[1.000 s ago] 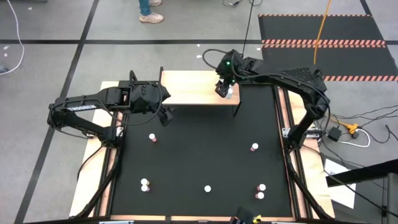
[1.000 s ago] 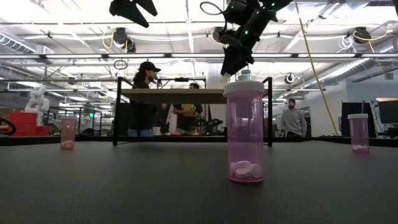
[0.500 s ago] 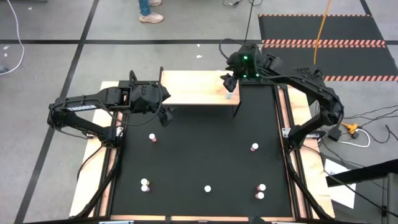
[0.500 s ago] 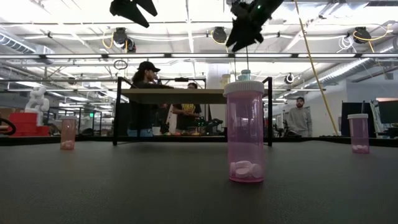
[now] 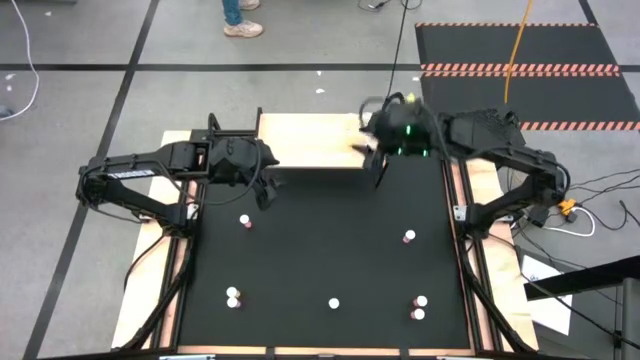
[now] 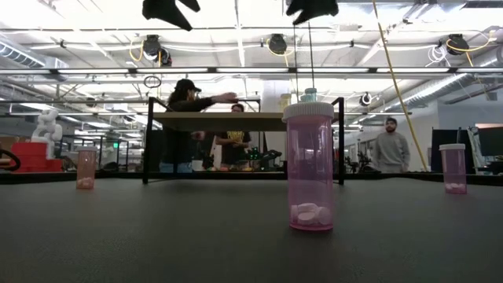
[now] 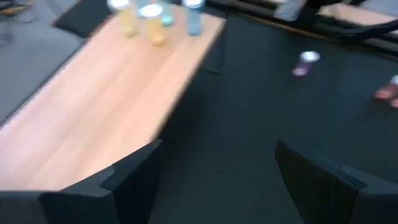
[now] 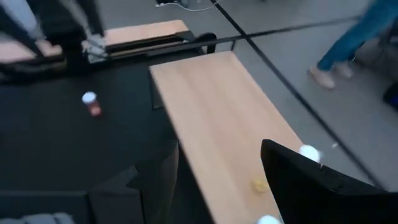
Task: Pick and place medicine bottles onto shelf by color
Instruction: Put the yellow pill bottle on the shelf aligned with the other yellow pill bottles
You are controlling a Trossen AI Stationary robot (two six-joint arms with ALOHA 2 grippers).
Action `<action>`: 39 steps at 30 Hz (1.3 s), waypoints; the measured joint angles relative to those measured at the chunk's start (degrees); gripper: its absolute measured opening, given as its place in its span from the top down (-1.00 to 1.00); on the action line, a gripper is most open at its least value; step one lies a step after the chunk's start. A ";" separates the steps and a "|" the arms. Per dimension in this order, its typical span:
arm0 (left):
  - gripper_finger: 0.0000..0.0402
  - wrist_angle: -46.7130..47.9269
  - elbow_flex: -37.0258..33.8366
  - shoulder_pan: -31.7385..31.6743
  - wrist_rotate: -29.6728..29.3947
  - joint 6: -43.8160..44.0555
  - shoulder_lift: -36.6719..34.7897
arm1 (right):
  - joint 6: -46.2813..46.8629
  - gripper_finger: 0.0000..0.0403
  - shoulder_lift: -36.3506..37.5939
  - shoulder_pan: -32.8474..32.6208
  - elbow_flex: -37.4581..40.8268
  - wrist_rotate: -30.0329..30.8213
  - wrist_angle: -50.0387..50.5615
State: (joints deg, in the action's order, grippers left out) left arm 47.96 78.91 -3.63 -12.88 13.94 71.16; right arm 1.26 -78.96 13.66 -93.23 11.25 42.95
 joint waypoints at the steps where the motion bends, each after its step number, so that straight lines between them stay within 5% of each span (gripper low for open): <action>1: -0.54 -0.90 0.00 0.44 0.96 -0.31 0.00 | -0.21 -0.12 0.00 -2.63 0.00 2.61 0.28; 18: -0.54 -8.19 -0.05 14.68 4.06 1.19 1.05 | 28.56 -0.12 -4.67 -37.77 -0.02 24.65 5.05; 30: -0.54 -8.85 -0.12 18.42 3.54 1.42 4.93 | 59.22 -0.09 -16.85 -52.68 0.02 19.16 14.18; 39: -0.54 4.41 0.04 19.17 -3.64 16.94 0.15 | 53.61 -0.01 -19.01 -51.80 0.02 16.98 13.87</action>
State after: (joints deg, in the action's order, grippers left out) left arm 52.37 78.96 15.54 -16.52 30.87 71.31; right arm 54.86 -97.97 -38.15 -93.21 28.23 56.82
